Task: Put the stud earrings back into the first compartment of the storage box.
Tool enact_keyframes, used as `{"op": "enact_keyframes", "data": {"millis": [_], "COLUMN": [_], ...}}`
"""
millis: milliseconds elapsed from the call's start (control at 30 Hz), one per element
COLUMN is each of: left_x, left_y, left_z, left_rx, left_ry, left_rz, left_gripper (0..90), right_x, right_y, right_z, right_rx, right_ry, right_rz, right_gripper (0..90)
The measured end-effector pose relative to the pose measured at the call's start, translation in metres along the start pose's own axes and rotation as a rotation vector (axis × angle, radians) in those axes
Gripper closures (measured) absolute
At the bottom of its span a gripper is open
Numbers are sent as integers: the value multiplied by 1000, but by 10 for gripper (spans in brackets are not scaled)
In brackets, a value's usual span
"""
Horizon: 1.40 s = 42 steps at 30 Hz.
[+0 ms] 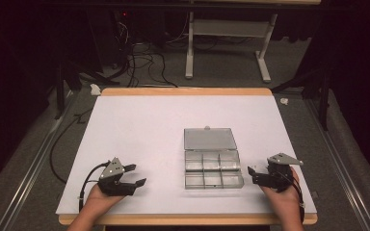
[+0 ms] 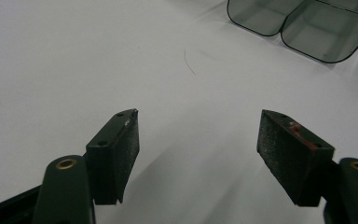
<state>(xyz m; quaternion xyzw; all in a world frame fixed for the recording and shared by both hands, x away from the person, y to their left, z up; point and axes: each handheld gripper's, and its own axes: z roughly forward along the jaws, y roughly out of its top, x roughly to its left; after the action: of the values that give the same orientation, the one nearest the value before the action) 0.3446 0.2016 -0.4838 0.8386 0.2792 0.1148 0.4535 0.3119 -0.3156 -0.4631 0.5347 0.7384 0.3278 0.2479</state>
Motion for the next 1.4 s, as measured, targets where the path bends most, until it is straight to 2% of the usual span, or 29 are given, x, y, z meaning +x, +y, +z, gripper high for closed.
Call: {"op": "enact_keyframes", "data": {"millis": [67,200,300,333,467,600,967,1100,1133,1233,1267,1333,1400], "left_x": [0,0,-1,-1,-1,-2,-2,-3,-3,-3,-3,-3,-4], "left_y": [0,0,0,0,0,0,1,1,1,1,1,1,1], "left_z": [0,0,0,1,1,2,2,2,2,2,2,2,2], "left_rx": [1,1,2,2,9,15,19,23,24,27,27,25,23], "left_ry": [-1,-4,-5,-4,-1,-1,-2,1,2,2,1,-1,-3], "left_rz": [3,4,5,5,9,13,18,22,24,26,26,29,34], "left_gripper": [301,302,303,303,304,303,304,304,304,304,304,304,305], "right_x": [1,0,-1,-2,-2,-4,-11,-10,-10,-11,-10,-10,-9], "right_y": [0,0,0,0,-1,-1,-3,-3,-1,0,2,2,4], "right_z": [-3,-8,-10,-11,-11,-14,-21,-19,-17,-15,-13,-12,-8], "right_rx": [2,25,42,66,105,127,146,155,169,183,212,227,266], "right_ry": [-11,4,10,18,21,25,44,54,69,66,65,63,50], "right_rz": [-5,-5,-7,-9,-24,-31,2,-8,-12,-10,-22,-26,-37], "right_gripper": [203,275,294,302,327,360,486,478,473,469,464,457,437]}}
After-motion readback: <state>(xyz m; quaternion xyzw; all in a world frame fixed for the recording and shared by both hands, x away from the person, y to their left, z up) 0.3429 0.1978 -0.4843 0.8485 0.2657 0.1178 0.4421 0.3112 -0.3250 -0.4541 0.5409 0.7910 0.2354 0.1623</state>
